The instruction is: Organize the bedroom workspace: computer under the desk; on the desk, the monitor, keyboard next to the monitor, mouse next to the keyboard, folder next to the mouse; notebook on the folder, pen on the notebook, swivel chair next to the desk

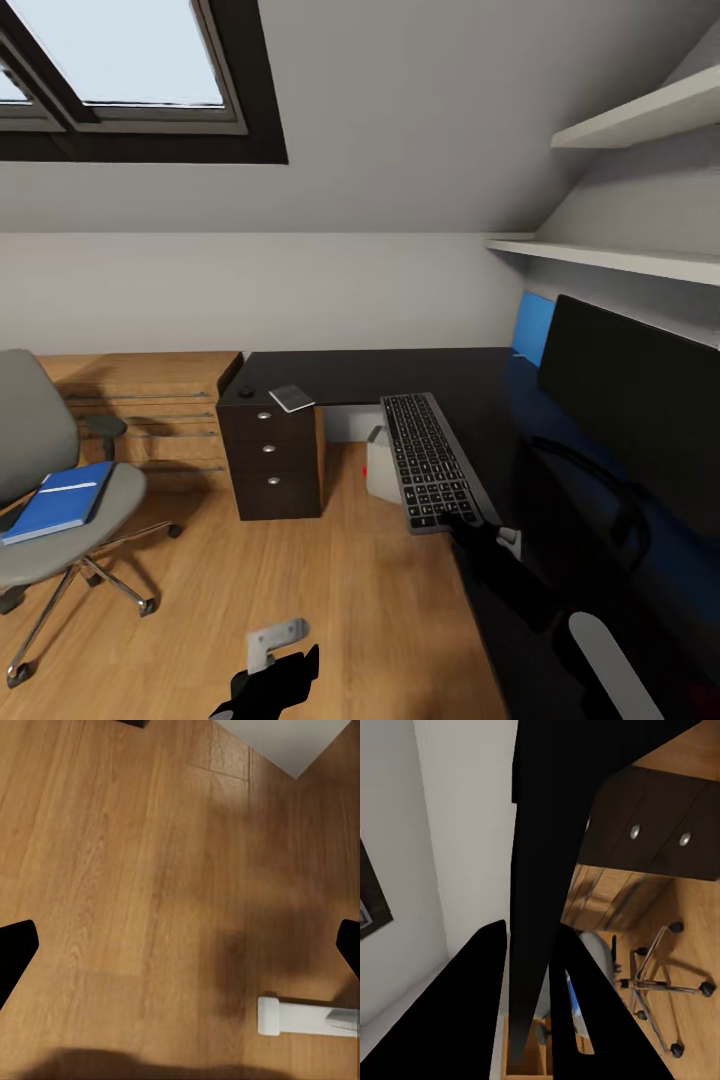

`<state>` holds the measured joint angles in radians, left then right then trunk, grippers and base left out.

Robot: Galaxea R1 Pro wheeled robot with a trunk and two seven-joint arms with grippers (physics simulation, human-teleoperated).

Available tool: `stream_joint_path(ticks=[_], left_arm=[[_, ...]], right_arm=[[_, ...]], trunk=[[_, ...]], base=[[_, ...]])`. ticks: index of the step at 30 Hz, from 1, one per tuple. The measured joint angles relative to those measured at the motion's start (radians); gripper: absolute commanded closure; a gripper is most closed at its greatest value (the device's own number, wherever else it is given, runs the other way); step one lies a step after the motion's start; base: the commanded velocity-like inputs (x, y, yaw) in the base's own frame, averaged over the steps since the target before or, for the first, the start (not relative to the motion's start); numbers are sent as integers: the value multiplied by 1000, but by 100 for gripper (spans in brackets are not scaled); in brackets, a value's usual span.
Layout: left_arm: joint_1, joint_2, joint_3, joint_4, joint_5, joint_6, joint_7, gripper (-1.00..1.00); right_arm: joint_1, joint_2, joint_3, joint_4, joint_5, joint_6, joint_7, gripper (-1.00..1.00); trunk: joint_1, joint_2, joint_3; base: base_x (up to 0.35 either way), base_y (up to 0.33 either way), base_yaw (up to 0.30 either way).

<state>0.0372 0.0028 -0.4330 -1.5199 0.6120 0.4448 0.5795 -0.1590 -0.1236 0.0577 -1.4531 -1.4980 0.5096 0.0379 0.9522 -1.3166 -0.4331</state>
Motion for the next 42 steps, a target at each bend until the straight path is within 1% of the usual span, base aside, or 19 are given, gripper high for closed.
stream_joint_path(ticks=[7,12,17,18,20,24,30,38,42], left_arm=[[0,0,0,0,0,0,0,-100],[0,0,0,0,0,0,2,-100],[0,1,3,1,0,0,3,-100],[0,1,4,1,1,0,3,-100],[0,1,4,2,1,0,3,-100],[0,1,5,2,0,0,2,-100],[0,1,5,2,1,0,3,-100],[0,1,5,1,1,0,2,-100],[0,1,5,1,1,0,3,-100]], right_arm=[[0,0,0,0,1,-4,1,100],[0,0,0,5,3,-3,2,100],[0,0,-2,37,11,-6,1,100],[0,1,-2,38,5,-6,2,100],[0,1,-1,42,7,-6,0,100],[0,1,-1,81,12,-4,-2,100],[0,2,-2,107,4,-2,0,100],[0,0,1,108,0,-2,5,100],[0,4,2,108,-2,-4,3,100]], trunk=[[0,0,0],[0,0,0],[0,0,0],[0,0,0],[0,0,0],[0,0,0],[0,0,0],[0,0,0],[0,0,0]], base=[[0,-197,0],[0,-301,0],[-32,-307,0],[-110,-300,0],[-125,-298,0],[-137,-295,0],[-60,-241,0],[-4,-58,0],[0,-2,0]])
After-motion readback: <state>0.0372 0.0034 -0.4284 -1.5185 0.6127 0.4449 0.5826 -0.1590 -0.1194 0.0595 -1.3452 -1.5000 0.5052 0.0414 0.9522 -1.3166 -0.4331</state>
